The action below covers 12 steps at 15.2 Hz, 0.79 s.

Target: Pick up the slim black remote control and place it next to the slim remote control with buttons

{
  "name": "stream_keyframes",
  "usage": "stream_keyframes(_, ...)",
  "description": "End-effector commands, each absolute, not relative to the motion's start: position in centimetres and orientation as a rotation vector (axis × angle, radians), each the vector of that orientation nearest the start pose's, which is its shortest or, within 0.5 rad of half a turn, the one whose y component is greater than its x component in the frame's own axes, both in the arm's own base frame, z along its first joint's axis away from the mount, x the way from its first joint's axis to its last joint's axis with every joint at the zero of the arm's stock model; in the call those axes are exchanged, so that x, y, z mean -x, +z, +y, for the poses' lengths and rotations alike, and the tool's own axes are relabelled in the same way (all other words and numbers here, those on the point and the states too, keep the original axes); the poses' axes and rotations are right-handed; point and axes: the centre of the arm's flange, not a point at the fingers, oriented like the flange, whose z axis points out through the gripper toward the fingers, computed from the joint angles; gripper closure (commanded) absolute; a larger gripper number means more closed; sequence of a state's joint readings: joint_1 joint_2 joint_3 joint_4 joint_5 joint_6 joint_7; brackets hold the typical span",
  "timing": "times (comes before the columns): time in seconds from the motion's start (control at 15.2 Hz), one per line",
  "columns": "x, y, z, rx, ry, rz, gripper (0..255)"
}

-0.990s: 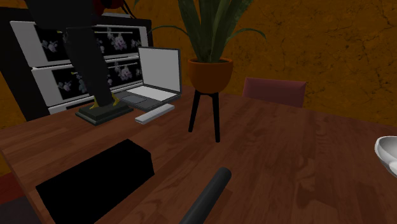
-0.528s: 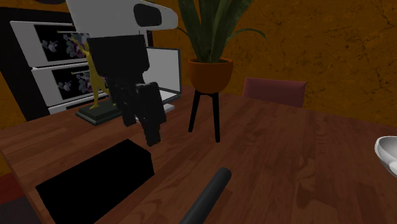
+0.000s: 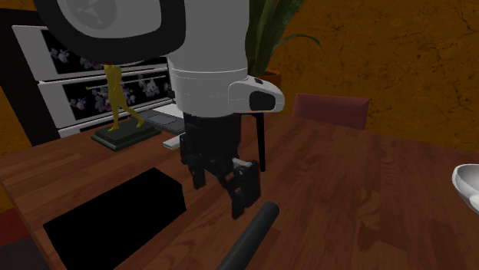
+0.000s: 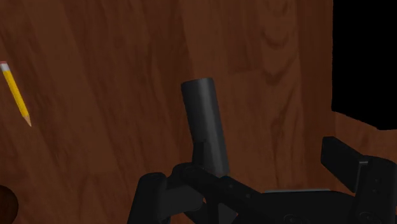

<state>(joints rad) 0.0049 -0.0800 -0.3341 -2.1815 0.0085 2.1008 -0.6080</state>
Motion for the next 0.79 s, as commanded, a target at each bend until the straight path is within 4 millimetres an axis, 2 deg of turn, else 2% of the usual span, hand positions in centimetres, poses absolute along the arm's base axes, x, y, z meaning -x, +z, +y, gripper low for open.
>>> stream_keyframes(0.0, -50.7, 39.9, -18.4, 3.061, 0.0, -0.456, 0)
stream_keyframes(0.26, -53.9, 35.7, -20.5, 3.022, 0.034, -0.51, 0)
stream_keyframes(0.73, -54.0, 32.3, -20.4, 3.02, 0.036, -0.513, 0)
